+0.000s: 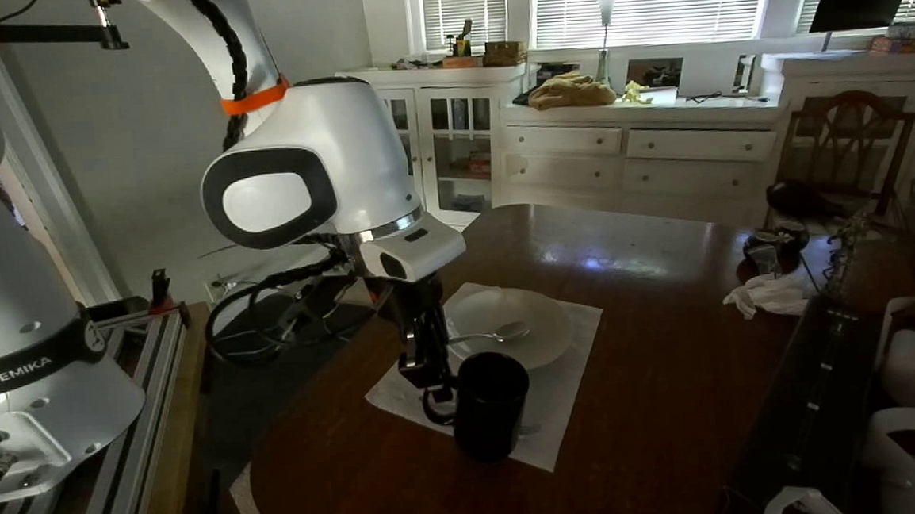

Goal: Move the black cup to the left closer to the napkin

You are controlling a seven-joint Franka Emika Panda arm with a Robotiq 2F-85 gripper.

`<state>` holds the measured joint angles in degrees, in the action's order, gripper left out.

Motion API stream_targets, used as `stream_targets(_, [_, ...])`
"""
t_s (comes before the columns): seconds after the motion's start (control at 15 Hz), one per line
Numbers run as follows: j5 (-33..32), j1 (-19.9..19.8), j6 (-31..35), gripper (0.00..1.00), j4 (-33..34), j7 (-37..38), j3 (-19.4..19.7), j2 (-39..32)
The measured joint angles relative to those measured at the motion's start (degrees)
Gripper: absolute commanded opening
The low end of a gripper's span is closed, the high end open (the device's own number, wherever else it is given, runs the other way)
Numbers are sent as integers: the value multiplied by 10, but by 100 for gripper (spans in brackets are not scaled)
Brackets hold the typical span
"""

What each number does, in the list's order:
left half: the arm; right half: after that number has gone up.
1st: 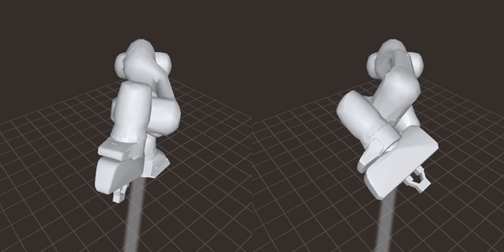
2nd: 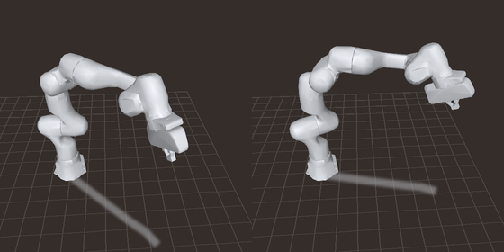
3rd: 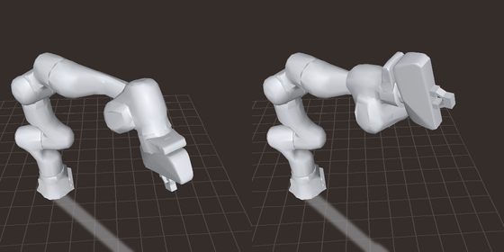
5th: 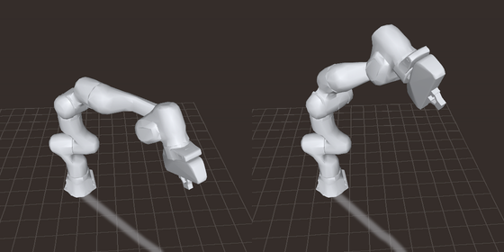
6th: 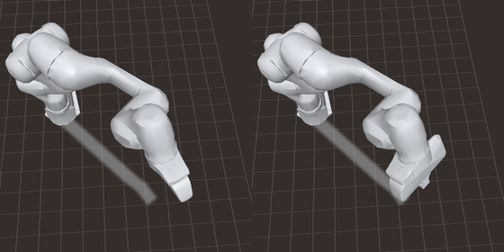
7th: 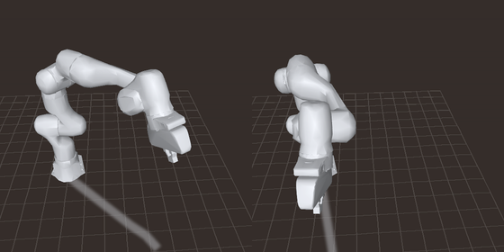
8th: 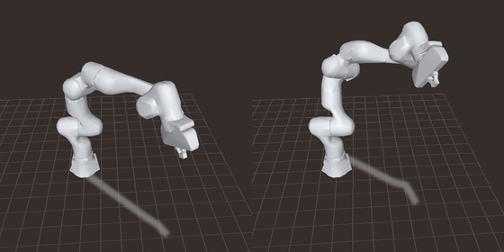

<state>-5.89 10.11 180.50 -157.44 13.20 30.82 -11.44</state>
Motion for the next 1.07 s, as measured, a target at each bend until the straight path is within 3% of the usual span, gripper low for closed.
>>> stream_targets(0.53, [2, -4, -9, 5, -3, 1, -7, -21])
stream_targets(1.07, [9, -24, -9, 5, -1, 27, -51, -21])
